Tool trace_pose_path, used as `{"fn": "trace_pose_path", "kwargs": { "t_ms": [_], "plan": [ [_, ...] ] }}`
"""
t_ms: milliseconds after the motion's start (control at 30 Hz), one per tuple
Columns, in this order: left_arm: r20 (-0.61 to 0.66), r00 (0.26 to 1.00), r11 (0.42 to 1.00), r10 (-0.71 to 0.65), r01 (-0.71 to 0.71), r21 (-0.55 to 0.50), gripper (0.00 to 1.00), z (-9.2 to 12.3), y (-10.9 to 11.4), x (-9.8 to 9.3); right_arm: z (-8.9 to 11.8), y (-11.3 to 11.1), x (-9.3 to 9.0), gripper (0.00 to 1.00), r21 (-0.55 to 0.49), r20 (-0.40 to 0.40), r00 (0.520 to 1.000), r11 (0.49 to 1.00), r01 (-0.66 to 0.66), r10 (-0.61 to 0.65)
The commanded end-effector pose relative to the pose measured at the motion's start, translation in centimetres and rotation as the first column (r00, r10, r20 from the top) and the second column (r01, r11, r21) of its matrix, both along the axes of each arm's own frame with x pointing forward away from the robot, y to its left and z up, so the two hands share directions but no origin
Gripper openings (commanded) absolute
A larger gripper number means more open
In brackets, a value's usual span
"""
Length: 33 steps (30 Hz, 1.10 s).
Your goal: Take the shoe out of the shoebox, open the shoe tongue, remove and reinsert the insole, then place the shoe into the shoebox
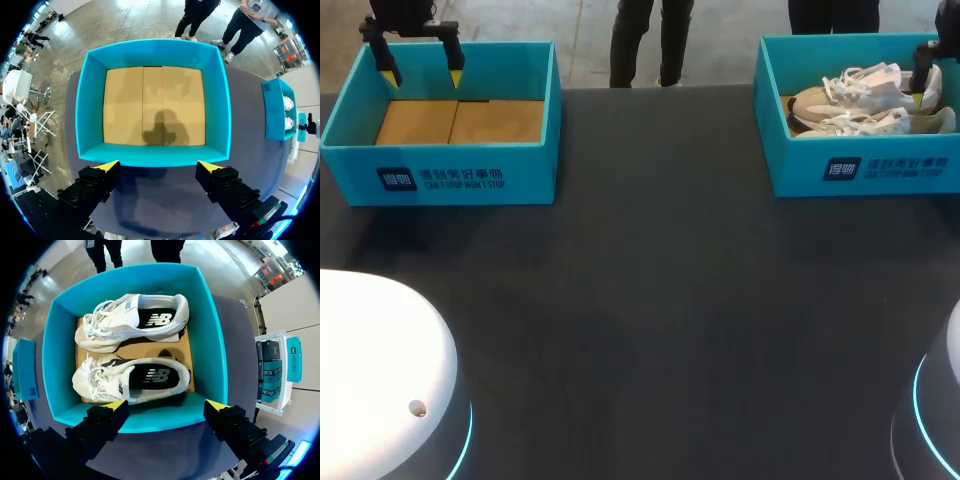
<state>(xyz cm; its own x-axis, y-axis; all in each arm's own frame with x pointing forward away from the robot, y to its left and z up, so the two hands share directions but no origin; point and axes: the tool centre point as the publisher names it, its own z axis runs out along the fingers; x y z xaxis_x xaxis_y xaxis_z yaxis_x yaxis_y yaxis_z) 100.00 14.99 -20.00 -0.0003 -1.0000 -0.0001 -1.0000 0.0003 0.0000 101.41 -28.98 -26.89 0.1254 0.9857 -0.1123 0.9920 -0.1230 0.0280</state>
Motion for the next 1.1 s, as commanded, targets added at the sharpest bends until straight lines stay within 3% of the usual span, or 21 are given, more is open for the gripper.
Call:
{"fn": "trace_pose_path", "kwargs": {
  "t_ms": [33,367,1100],
  "plan": [
    [0.0,1.0,1.0,0.0,0.0,0.0,1.0,0.0,0.0,0.0,0.0,0.0,0.1,1.0,0.001,-0.002,1.0,1.0,-0.001,0.001],
    [0.0,1.0,1.0,0.0,0.0,0.0,1.0,0.0,0.0,0.0,-0.3,-0.6,0.7,1.0,0.05,0.029,0.999,0.999,-0.015,0.013],
    [0.0,1.0,1.0,0.0,0.0,0.0,1.0,0.0,0.0,0.0,-4.6,-2.8,1.0,0.97,0.037,0.076,0.996,0.998,-0.054,0.051]
  ]
}}
